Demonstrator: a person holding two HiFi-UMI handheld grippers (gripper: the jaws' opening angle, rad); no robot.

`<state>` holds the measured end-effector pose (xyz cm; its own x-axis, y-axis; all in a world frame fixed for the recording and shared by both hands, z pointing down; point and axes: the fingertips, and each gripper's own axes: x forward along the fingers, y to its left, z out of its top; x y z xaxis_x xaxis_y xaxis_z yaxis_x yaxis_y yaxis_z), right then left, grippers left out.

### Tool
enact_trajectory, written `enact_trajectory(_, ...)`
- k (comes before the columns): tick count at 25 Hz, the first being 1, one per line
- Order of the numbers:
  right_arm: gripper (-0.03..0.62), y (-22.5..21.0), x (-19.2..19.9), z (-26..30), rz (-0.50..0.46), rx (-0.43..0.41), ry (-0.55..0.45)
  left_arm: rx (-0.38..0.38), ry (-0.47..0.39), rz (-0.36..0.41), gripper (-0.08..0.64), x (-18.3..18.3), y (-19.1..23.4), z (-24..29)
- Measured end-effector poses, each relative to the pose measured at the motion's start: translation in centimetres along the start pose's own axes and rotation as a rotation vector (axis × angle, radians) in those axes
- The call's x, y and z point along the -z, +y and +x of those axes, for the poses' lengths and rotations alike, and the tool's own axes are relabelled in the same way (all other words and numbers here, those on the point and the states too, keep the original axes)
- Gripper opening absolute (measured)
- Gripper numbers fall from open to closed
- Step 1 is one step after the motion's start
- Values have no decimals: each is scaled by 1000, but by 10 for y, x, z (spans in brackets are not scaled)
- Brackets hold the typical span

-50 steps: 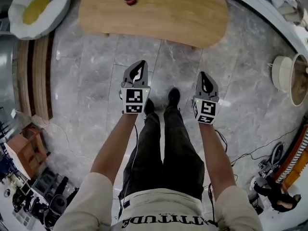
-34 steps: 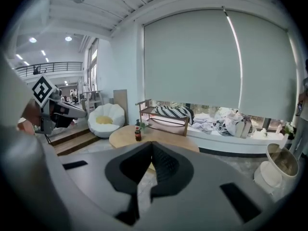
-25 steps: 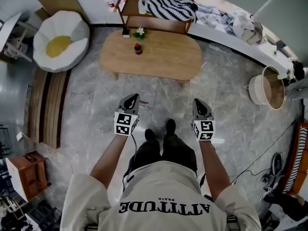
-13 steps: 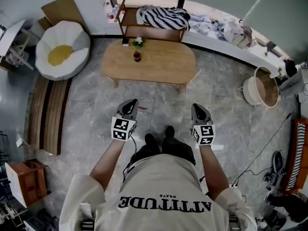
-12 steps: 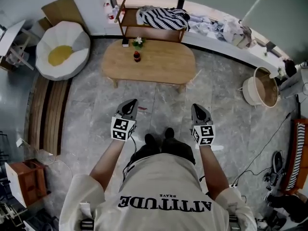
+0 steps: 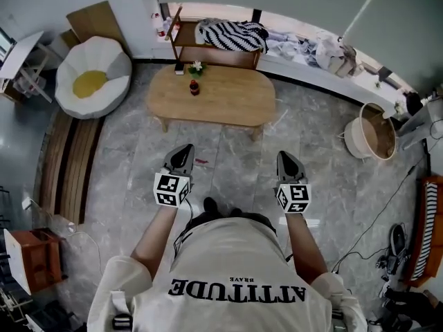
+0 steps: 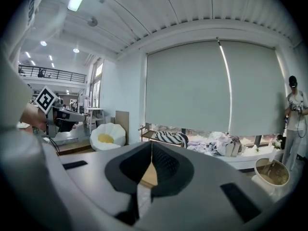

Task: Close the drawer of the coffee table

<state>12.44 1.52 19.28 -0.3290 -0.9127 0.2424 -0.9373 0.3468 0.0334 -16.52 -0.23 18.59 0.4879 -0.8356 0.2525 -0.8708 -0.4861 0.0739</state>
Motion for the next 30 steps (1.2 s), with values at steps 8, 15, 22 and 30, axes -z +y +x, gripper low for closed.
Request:
enact_trajectory(8, 20, -31, -16, -37, 11, 7, -19, -34, -18, -31, 20, -11, -36, -17)
enact_trajectory(15, 18, -43, -29, -57, 12, -48, -60, -64, -57, -33, 20, -29, -53, -27)
enact_trajectory(22, 18, -43, -27, -62, -30, -60, -68, -44, -59, -19, 20, -33, -57, -46)
enact_trajectory(30, 18, -37, -30, -63, -33, -42, -68, -33, -66, 6, 20, -36, -44, -53)
